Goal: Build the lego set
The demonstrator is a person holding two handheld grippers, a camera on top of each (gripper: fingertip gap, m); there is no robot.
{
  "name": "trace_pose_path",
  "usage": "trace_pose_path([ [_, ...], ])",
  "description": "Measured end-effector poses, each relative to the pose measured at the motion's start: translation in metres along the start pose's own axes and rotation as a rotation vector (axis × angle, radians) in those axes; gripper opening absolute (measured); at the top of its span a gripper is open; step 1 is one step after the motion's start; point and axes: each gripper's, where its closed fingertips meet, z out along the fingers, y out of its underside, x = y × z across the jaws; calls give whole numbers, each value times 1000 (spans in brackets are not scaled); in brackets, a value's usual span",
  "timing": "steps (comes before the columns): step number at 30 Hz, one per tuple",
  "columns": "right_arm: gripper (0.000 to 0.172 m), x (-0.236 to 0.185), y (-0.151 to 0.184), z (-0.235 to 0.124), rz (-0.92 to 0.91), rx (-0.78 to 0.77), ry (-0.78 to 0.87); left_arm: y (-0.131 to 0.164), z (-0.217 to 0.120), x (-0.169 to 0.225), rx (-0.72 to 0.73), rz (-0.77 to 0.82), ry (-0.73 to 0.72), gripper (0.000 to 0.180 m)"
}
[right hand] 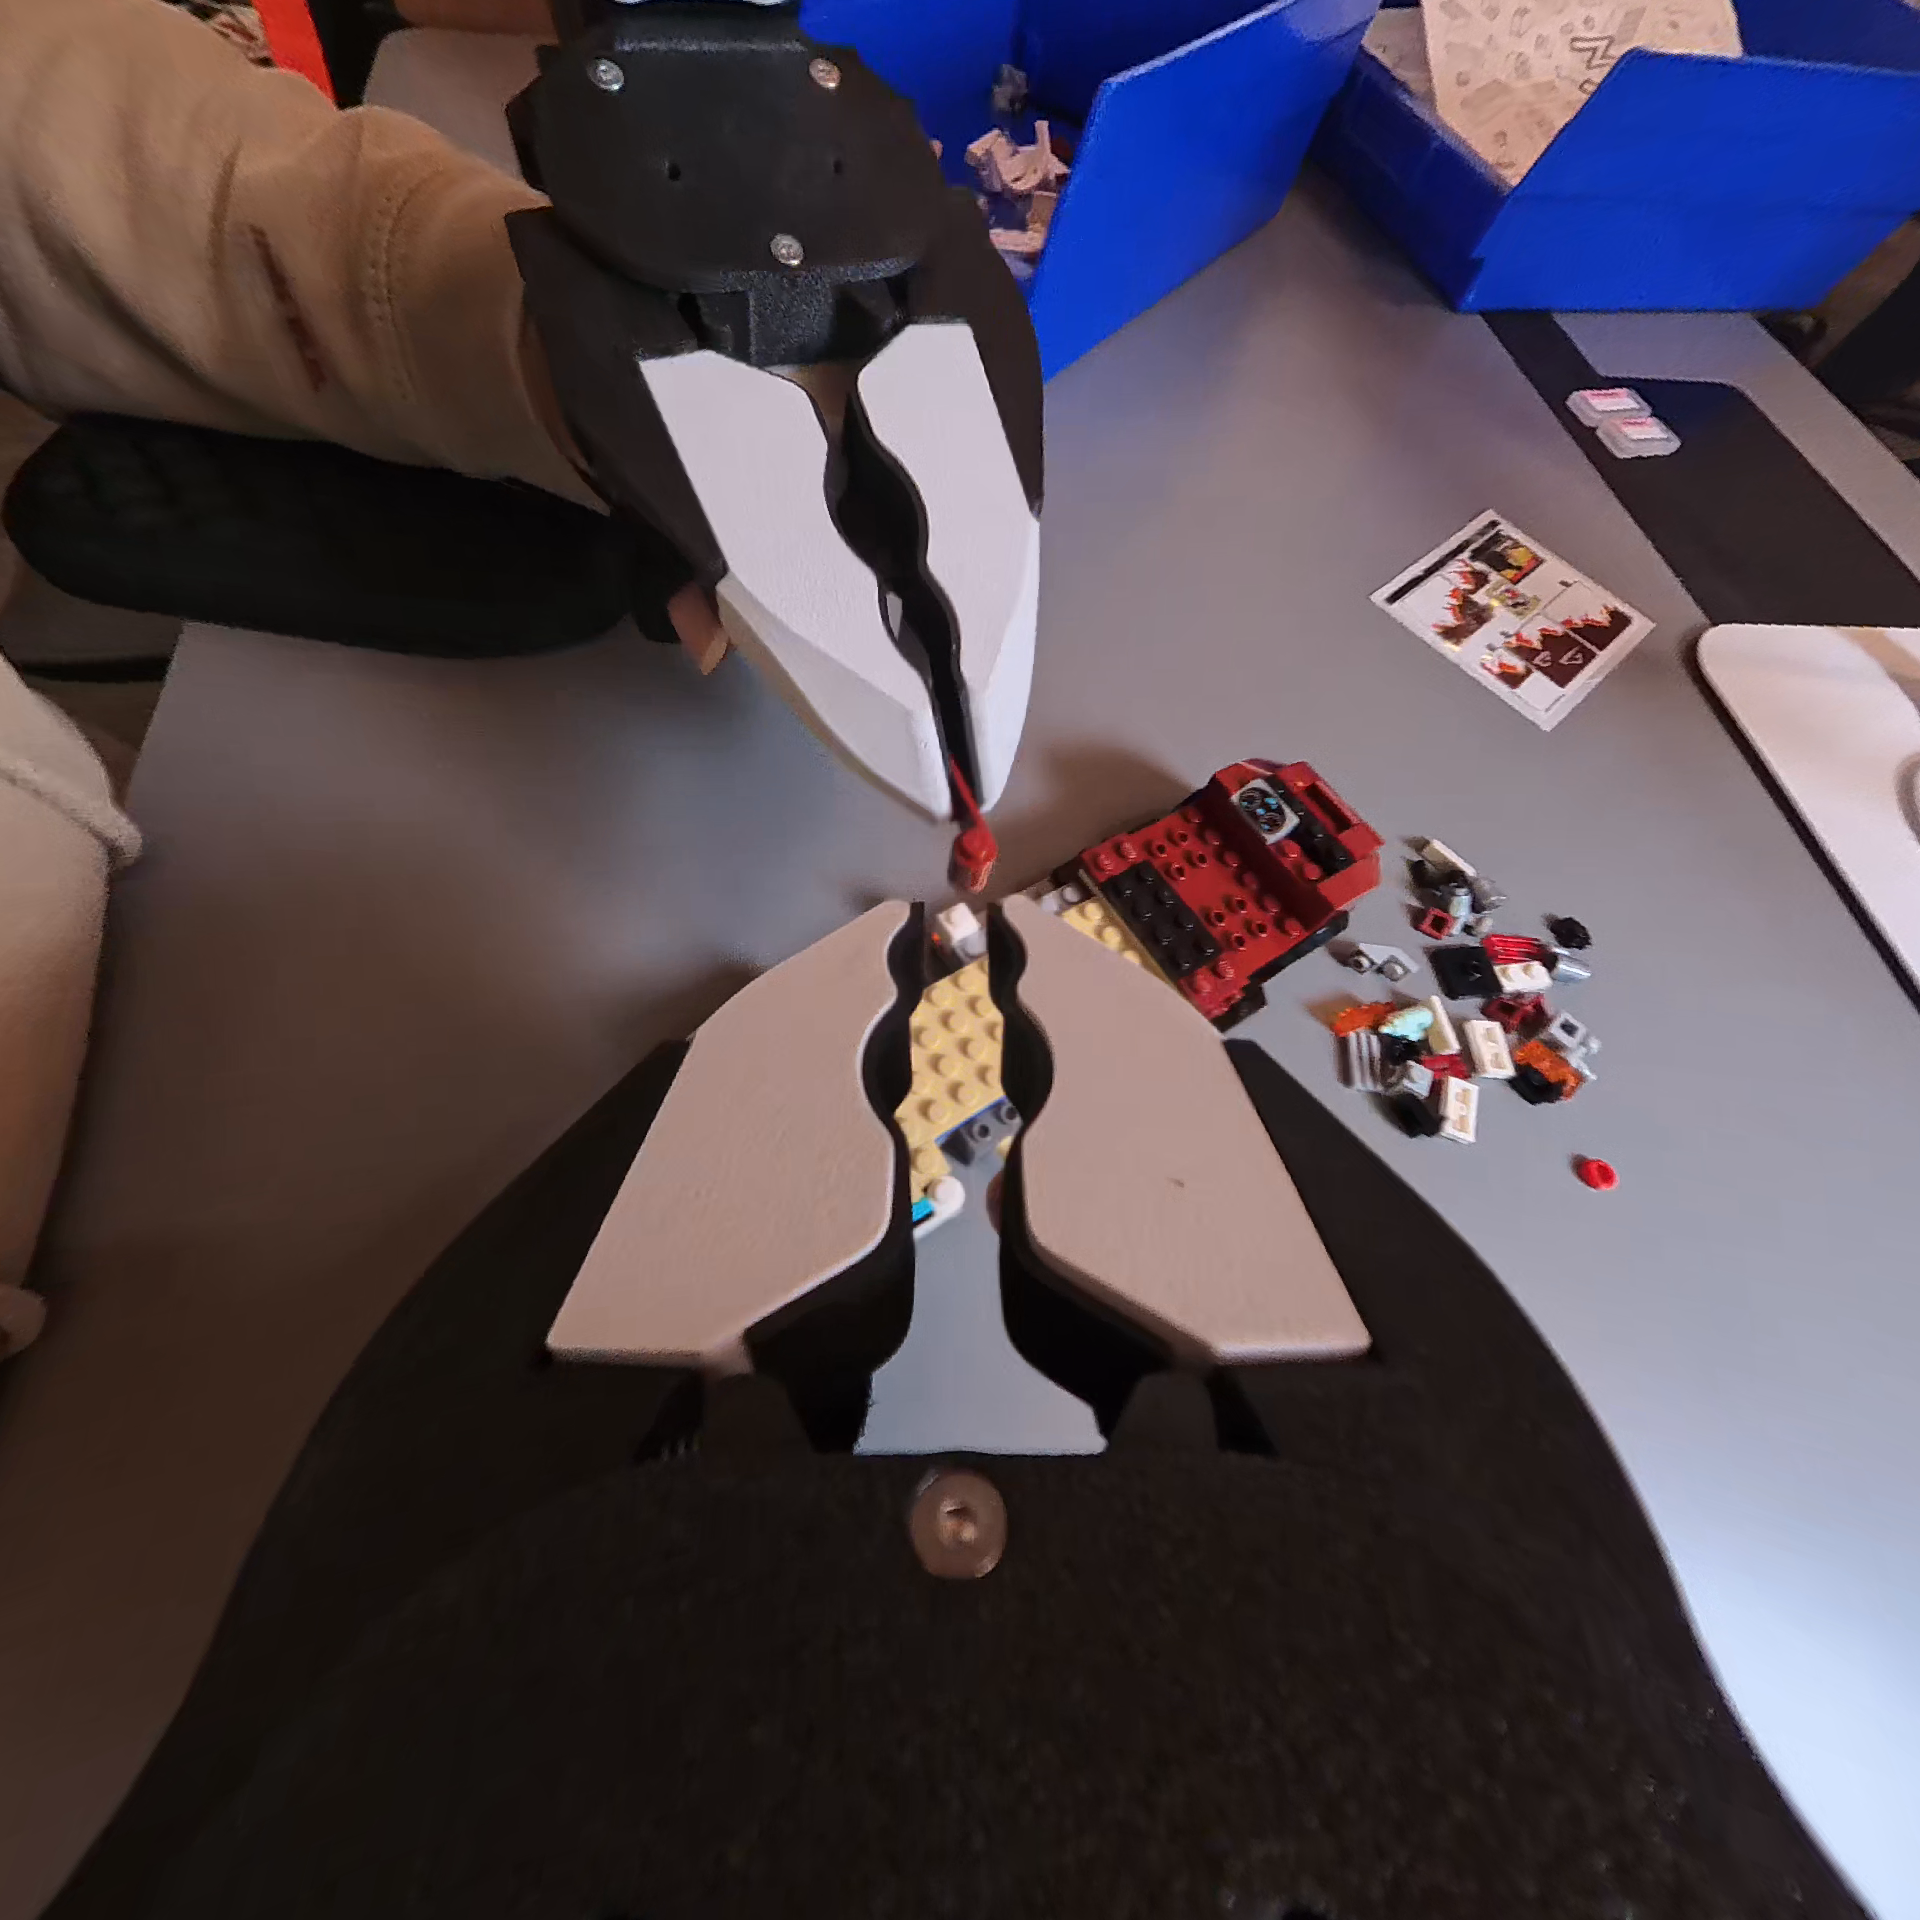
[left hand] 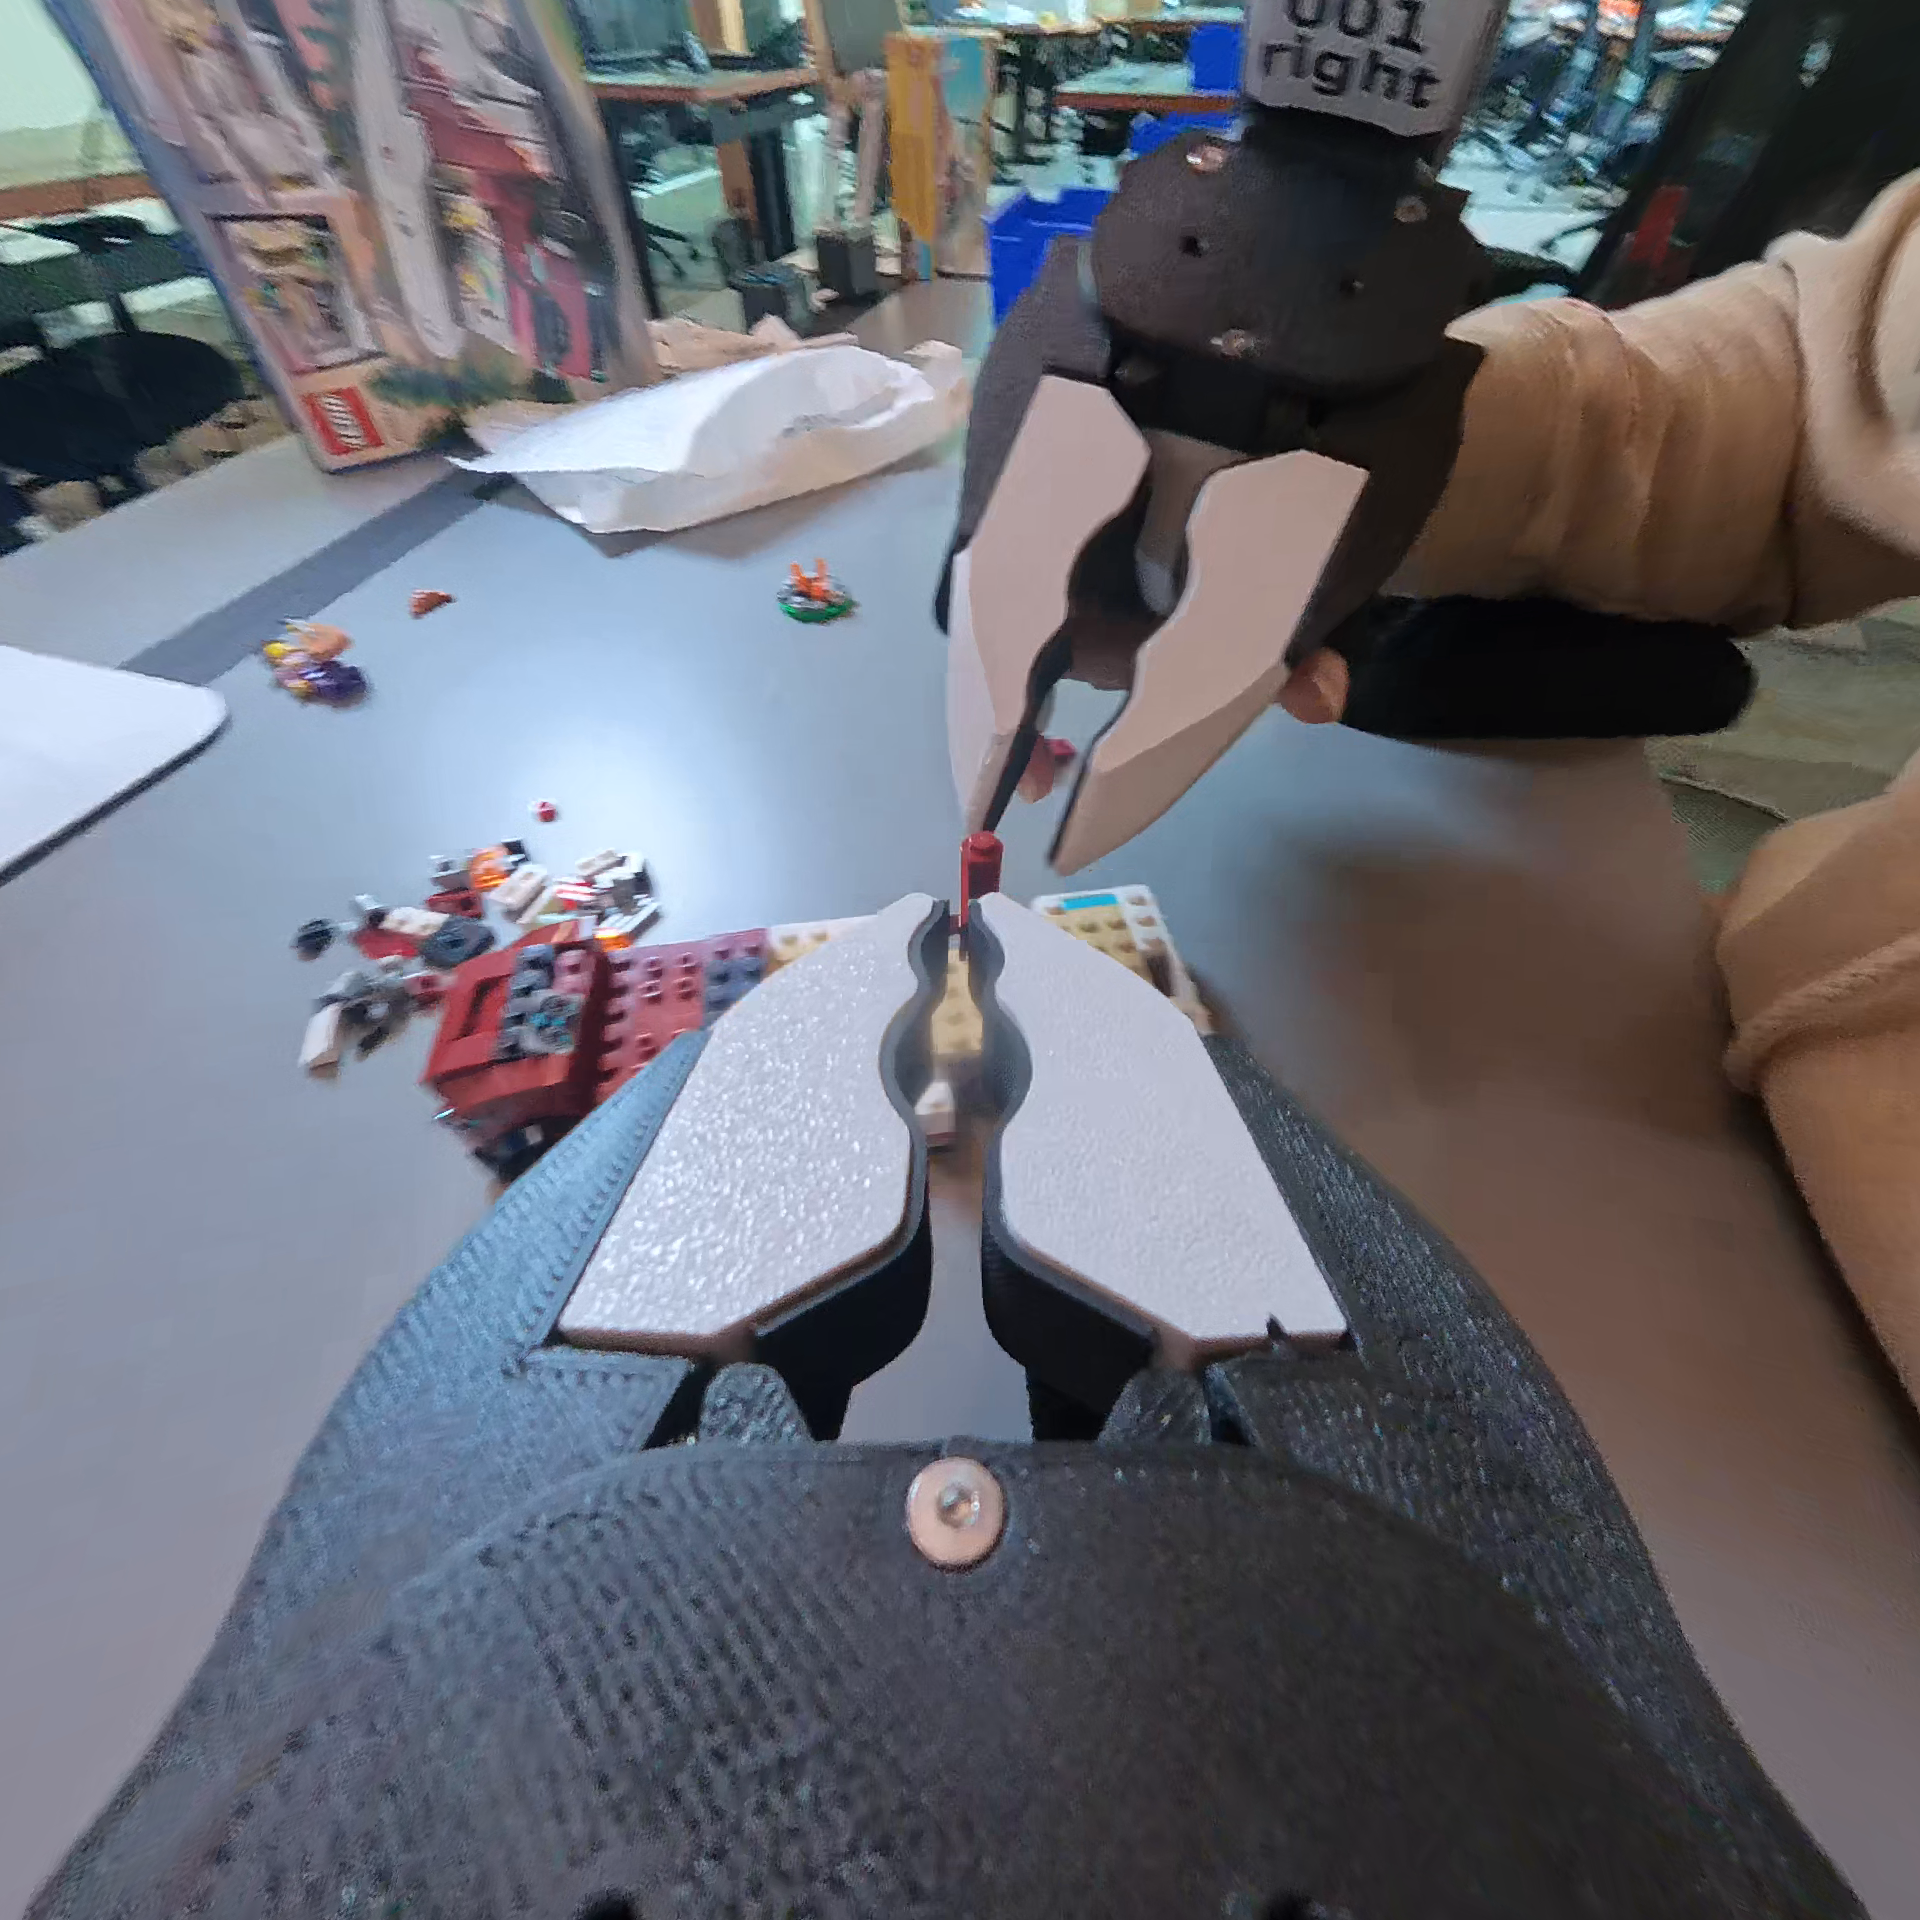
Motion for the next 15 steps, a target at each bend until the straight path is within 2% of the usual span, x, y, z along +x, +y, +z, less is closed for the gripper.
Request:
trace_pose_path([
  [3,17,18,-3,0,-27,-13,44,5,-12,-42,7,-76,-155,3],
  [7,17,35,-5,16,-120,-64,74,26,-17,-77,-52,-172,-251,3],
  [15,25,44,2,58,-233,-174,44,42,-6,-79,-141,-138,-276,3],
])
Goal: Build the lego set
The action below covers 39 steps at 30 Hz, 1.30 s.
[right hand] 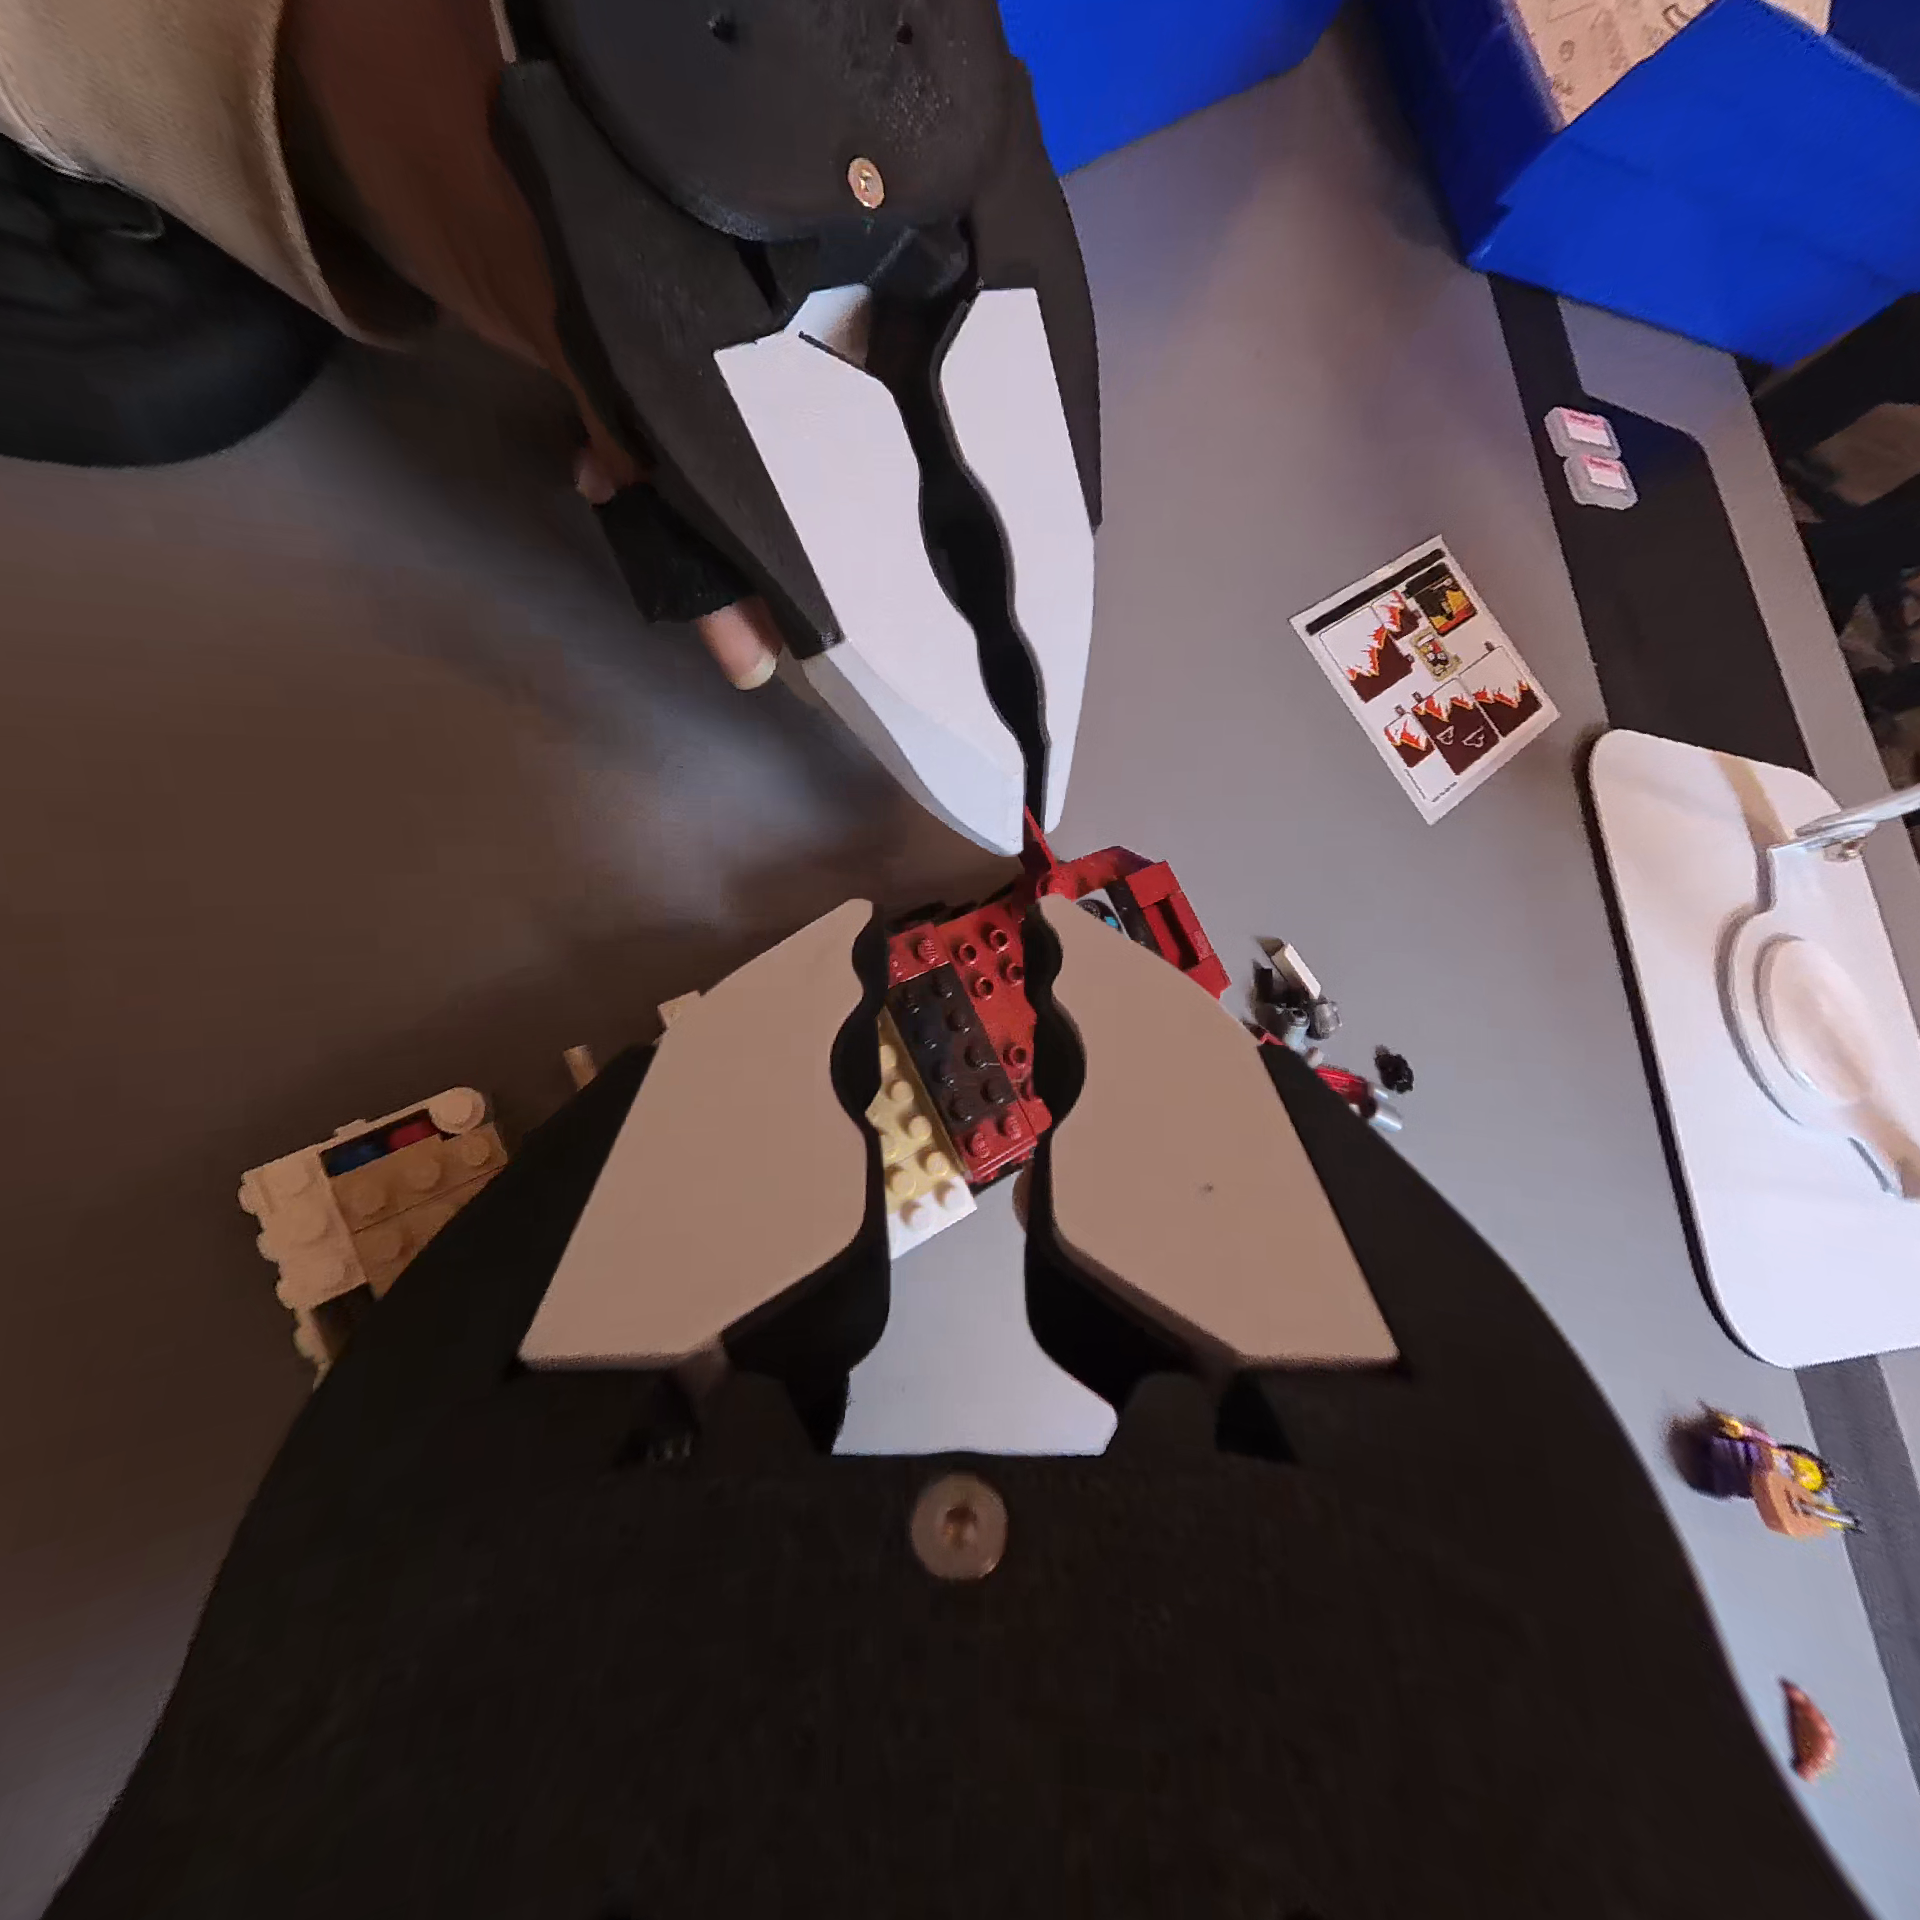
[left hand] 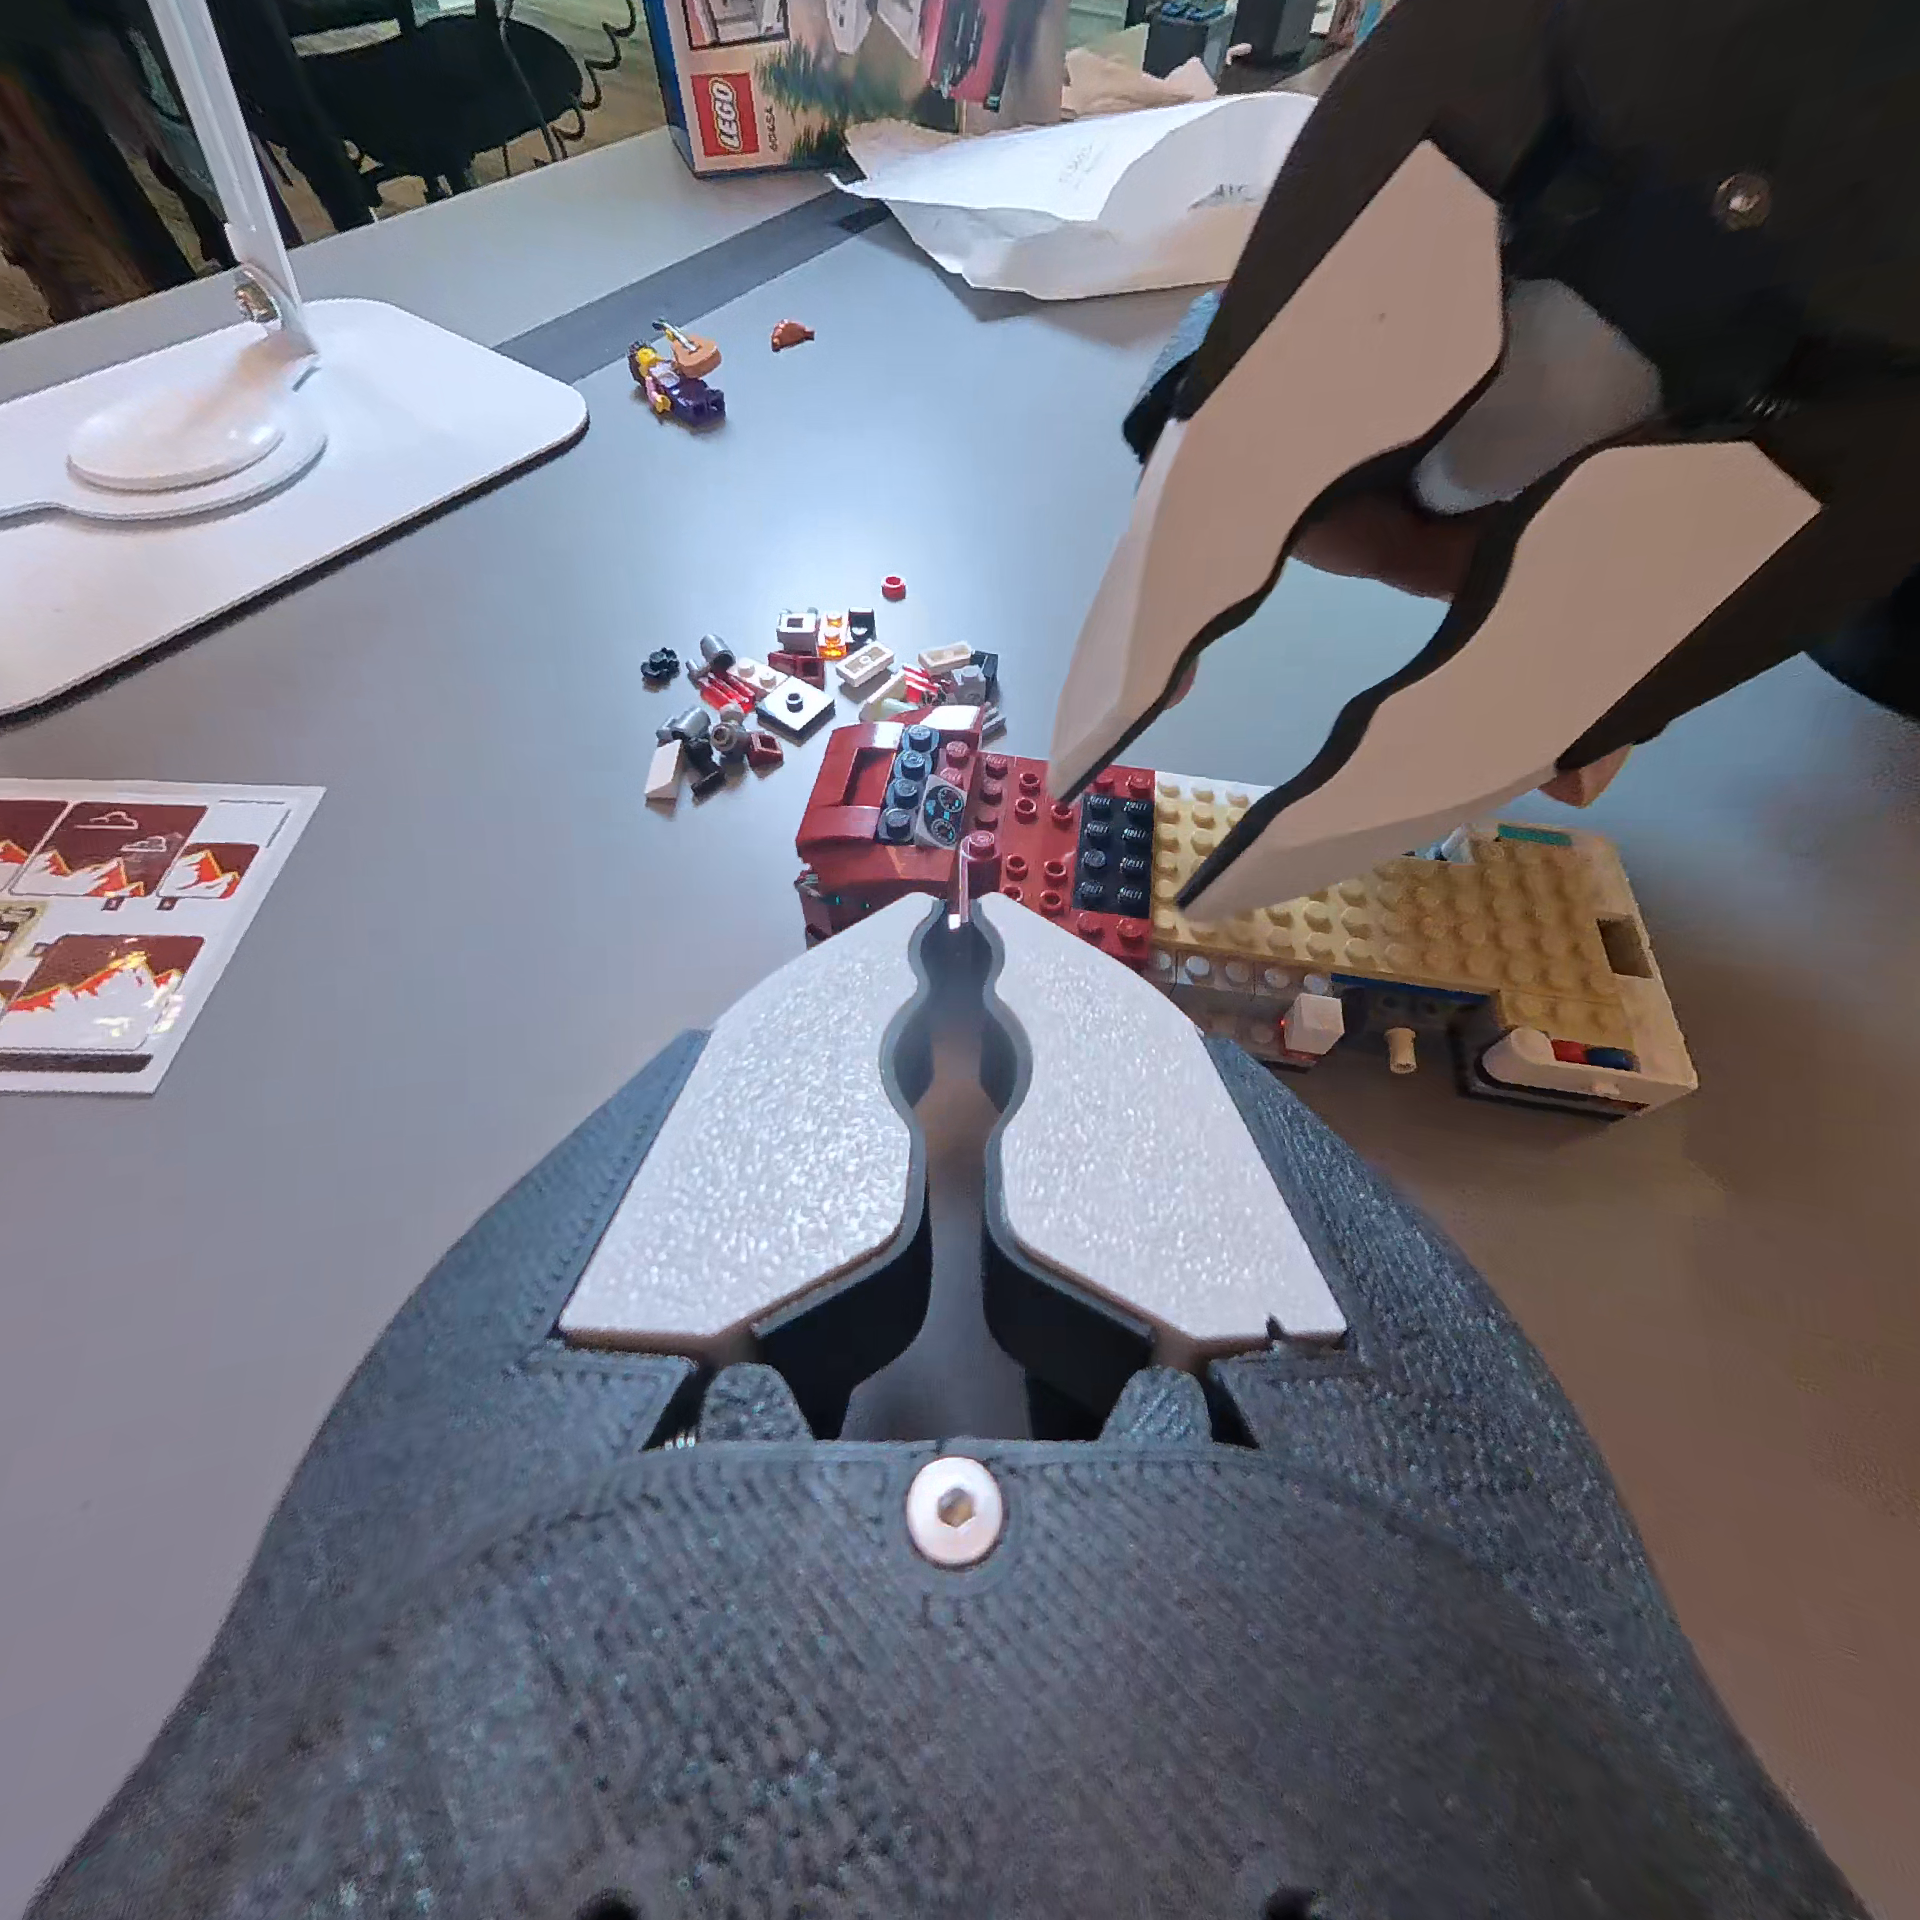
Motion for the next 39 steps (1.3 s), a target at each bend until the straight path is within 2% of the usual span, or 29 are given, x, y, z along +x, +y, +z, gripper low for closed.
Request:
trace_pose_path([
  [14,25,3,6,16,1,-81,-14,8,4,-2,-84,4,-75,3],
  [25,25,7,8,20,-26,-164,-23,10,5,-6,-110,-44,-58,3],
  [39,26,15,11,22,-8,-246,-35,7,9,-11,-159,-7,-9,3],
])
